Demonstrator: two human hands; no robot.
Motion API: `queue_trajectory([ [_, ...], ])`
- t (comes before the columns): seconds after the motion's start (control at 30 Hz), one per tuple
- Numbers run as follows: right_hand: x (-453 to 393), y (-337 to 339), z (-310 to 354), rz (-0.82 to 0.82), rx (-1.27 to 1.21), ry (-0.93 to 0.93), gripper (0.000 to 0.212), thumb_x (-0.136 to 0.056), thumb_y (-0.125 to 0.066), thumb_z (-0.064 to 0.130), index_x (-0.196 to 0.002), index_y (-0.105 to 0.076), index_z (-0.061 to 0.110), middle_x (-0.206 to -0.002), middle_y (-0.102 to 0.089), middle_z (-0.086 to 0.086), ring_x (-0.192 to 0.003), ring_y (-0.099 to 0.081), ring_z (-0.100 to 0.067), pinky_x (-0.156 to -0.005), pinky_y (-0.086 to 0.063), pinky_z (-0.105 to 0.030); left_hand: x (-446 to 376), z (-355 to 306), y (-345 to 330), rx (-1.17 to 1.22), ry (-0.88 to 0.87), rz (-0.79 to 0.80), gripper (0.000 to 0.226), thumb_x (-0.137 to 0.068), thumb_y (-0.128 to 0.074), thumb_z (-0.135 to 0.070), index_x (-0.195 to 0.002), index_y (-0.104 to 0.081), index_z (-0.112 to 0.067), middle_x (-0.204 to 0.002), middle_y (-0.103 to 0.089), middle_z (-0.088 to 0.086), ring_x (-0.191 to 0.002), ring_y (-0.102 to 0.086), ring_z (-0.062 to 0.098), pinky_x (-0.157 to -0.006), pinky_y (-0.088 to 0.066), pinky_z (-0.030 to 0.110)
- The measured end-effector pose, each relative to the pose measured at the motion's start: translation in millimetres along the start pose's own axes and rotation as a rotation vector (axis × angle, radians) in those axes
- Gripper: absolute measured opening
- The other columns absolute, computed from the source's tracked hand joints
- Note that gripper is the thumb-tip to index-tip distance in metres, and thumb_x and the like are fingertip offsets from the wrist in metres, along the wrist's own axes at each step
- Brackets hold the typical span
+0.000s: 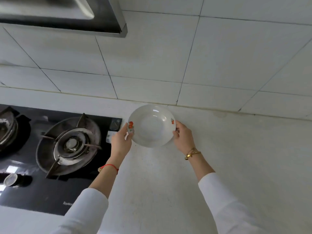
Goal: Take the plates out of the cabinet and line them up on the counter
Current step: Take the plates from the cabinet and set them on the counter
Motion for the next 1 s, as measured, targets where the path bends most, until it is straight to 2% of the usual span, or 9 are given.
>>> queue_trajectory([
  [0.13,-28.3,-20.7,-10.2,0.051,0.03,-0.012,0.042,-0.087,-0.05,-0.001,-0.126,-0.054,0.014,-0.11,-0.065,-0.006,-0.101,-0.061,-0.02,-0.088,-0.05,-0.028,-33.5,11.1,-8.7,0.006,0.025,0.019,0.049,-0.097,-0.054,-0.017,-0.144,-0.042,-0.012,-0.136,-0.058,0.008,-0.128,-0.053,0.024,-0.104,-0.043,0.032],
  [0.23,-42.8,-33.6,-18.1,0.077,0.047,-0.026,0.046,-0.086,-0.051,0.0,-0.13,-0.051,0.016,-0.114,-0.064,-0.006,-0.105,-0.06,-0.021,-0.093,-0.052,-0.036,-52.3,17.0,-13.1,-0.028,0.039,0.001,0.05,-0.096,-0.055,-0.014,-0.144,-0.042,-0.01,-0.133,-0.06,0.01,-0.126,-0.055,0.025,-0.107,-0.043,0.034],
  [0.4,-58.1,-45.5,-27.4,0.099,0.067,-0.047,0.048,-0.086,-0.051,0.0,-0.132,-0.048,0.016,-0.118,-0.06,-0.006,-0.11,-0.057,-0.021,-0.097,-0.05,-0.037,-68.7,26.5,-22.5,-0.008,0.067,-0.002,0.052,-0.096,-0.056,-0.011,-0.145,-0.04,-0.009,-0.134,-0.058,0.013,-0.127,-0.054,0.027,-0.106,-0.04,0.032],
  [0.73,-64.3,-51.1,-29.4,0.119,0.108,-0.06,0.05,-0.09,-0.051,0.002,-0.137,-0.043,0.016,-0.123,-0.057,-0.008,-0.113,-0.055,-0.023,-0.097,-0.05,-0.041,-73.1,29.8,-27.9,-0.01,0.105,0.004,0.054,-0.096,-0.054,-0.01,-0.147,-0.037,-0.011,-0.136,-0.056,0.013,-0.128,-0.052,0.027,-0.108,-0.038,0.035],
  [0.87,-58.3,-45.6,-27.9,0.138,0.149,-0.092,0.052,-0.093,-0.051,0.012,-0.142,-0.034,0.013,-0.134,-0.049,-0.01,-0.125,-0.045,-0.026,-0.105,-0.043,-0.044,-66.9,23.5,-23.1,-0.041,0.09,-0.009,0.054,-0.096,-0.055,-0.019,-0.147,-0.037,-0.012,-0.14,-0.053,0.012,-0.131,-0.049,0.029,-0.108,-0.038,0.037],
  [1.0,-46.4,-25.3,-22.7,0.099,0.218,-0.114,0.053,-0.097,-0.046,0.021,-0.145,-0.029,0.007,-0.143,-0.04,-0.014,-0.132,-0.035,-0.03,-0.107,-0.036,-0.04,-53.9,4.5,-6.5,-0.095,-0.008,-0.049,0.052,-0.096,-0.056,-0.024,-0.144,-0.041,-0.009,-0.145,-0.049,0.011,-0.137,-0.042,0.027,-0.113,-0.033,0.04],
])
Point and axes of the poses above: each hand's wrist, its own x-axis away from the middle knuckle, its own y-axis out of the back of the hand, z = x × y, the point moved 9 cm from there along -x, towards the middle knuckle
